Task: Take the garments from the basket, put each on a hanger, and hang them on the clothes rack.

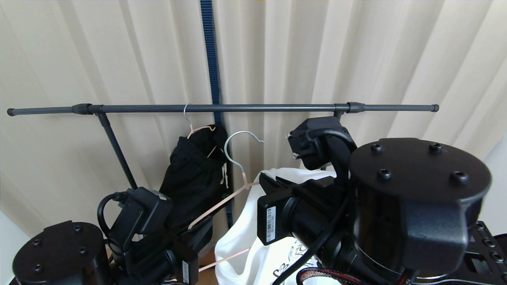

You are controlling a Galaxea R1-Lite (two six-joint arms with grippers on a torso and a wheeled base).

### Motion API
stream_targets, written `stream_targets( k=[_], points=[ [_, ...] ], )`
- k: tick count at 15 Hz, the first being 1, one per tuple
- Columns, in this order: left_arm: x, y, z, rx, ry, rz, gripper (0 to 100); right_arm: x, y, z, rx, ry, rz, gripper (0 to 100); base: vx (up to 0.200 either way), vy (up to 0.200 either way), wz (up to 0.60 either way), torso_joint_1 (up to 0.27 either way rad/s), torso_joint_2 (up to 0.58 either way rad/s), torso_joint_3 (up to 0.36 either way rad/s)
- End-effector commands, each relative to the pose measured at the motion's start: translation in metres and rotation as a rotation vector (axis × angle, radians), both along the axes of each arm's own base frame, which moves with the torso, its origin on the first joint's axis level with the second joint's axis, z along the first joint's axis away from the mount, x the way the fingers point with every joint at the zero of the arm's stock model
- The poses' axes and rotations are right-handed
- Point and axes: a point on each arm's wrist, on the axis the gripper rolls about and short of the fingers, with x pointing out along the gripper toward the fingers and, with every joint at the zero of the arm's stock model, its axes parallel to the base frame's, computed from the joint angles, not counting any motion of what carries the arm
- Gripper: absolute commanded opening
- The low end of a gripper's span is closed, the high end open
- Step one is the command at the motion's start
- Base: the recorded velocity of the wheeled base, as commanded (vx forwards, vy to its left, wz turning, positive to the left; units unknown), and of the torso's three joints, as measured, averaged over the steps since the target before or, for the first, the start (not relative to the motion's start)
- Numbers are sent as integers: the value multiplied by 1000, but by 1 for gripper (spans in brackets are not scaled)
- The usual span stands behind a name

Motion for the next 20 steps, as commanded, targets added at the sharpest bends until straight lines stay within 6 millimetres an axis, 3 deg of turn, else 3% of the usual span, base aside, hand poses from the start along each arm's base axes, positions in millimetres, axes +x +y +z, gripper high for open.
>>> stream_targets(
  k=[1, 5, 6, 12, 16, 20],
  points=[
    [0, 0, 0, 2, 0, 0, 0, 1, 0, -2, -5, 2, -3, 0, 0, 0, 0, 0, 0, 0],
    [0, 0, 0, 0, -2, 0, 0, 1, 0, -2, -8, 3, -3, 0, 0, 0, 0, 0, 0, 0],
    [0, 0, 0, 0, -2, 0, 0, 0, -1, -2, -8, 3, -3, 100, 0, 0, 0, 0, 0, 0],
    [-1, 1, 0, -11, -13, -2, 0, -2, -11, 6, -10, -14, -3, 100, 0, 0, 0, 0, 0, 0],
    [-2, 2, -1, -10, -11, -2, 0, 7, -29, 10, -36, -35, -34, 100, 0, 0, 0, 0, 0, 0],
    [-4, 5, -1, -8, -10, -43, 0, 15, -83, 21, -95, -81, 110, 100, 0, 0, 0, 0, 0, 0]
  ],
)
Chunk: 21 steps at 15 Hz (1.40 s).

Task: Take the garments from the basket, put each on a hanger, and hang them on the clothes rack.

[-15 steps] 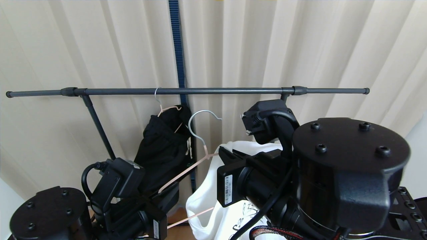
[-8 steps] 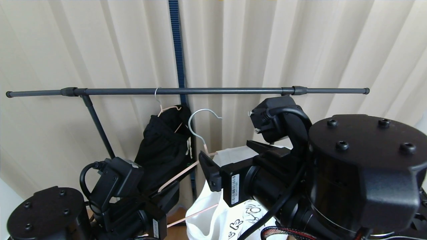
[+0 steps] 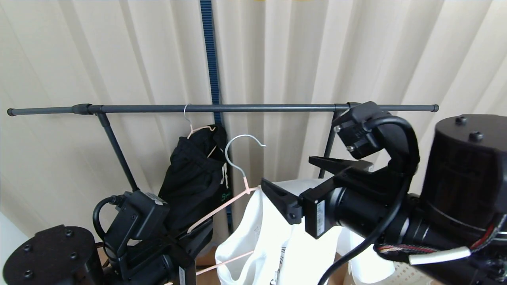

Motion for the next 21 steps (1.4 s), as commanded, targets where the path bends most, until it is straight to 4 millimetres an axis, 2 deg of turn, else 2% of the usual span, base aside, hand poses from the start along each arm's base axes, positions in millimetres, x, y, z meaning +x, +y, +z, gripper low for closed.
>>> stream_targets(
  k=[1, 4, 6, 9, 13, 18, 21],
  points=[
    [-2, 2, -2, 8, 10, -31, 0, 9, -48, 11, -66, -52, 29, 100, 0, 0, 0, 0, 0, 0],
    [-6, 5, -8, 36, 22, -58, 0, 25, -74, 19, -151, 7, 210, 100, 0, 0, 0, 0, 0, 0],
    [-8, 7, -10, 49, 28, -81, 0, 34, -84, 24, -171, 58, 336, 100, 0, 0, 0, 0, 0, 0],
    [-13, 9, -12, 54, 25, -117, 0, 60, -97, 18, -302, 132, 538, 100, 0, 0, 0, 0, 0, 0],
    [-15, 10, -13, 45, 20, -140, 0, 75, -91, -4, -527, 198, 735, 100, 0, 0, 0, 0, 0, 0],
    [-18, 8, -12, 42, 16, -156, 0, 81, -76, -21, -555, 228, 799, 100, 0, 0, 0, 0, 0, 0],
    [-18, 9, -11, 38, 12, -156, 0, 77, -65, -22, -561, 225, 838, 100, 0, 0, 0, 0, 0, 0]
  ],
)
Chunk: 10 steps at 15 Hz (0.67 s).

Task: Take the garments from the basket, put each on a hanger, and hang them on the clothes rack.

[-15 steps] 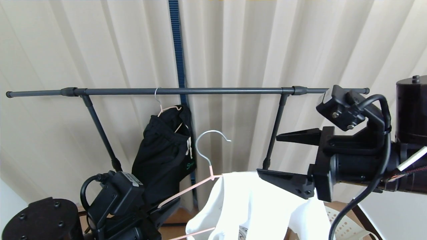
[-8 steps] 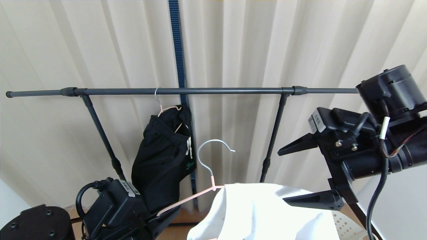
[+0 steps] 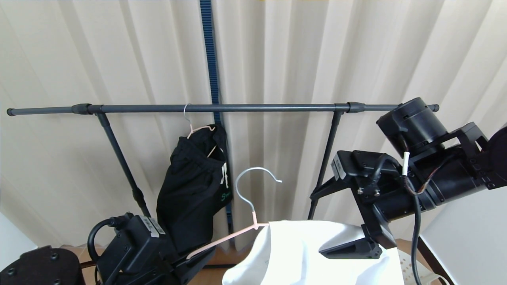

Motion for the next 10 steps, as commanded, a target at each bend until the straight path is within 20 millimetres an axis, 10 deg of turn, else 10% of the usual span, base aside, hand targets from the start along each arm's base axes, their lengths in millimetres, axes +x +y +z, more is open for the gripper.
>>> stream_targets(
  k=[1, 10],
  points=[
    [0, 0, 0, -2, -2, 0, 0, 1, 10, -7, -14, 24, 27, 100, 0, 0, 0, 0, 0, 0],
    [-2, 1, 2, 2, -25, -6, 0, 3, 20, -10, -21, 25, 49, 100, 0, 0, 0, 0, 0, 0]
  ],
)
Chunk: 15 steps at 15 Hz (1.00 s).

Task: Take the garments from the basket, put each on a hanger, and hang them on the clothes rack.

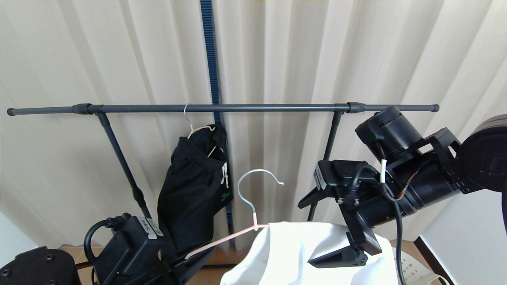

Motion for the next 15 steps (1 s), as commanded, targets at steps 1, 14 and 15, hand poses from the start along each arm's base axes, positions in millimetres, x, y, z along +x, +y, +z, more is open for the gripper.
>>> stream_targets(
  k=[1, 14, 15],
  points=[
    [0, 0, 0, -4, -3, -1, 0, 1, 1, 1, 1, -2, 2, 100, 0, 0, 0, 0, 0, 0],
    [0, 0, 0, -3, -2, -1, 0, -1, 0, 3, 7, -12, 3, 0, 0, 0, 0, 0, 0, 0],
    [0, 0, 0, -2, -1, -1, 0, -2, 0, 3, 7, -10, 4, 0, 0, 0, 0, 0, 0, 0]
  ],
)
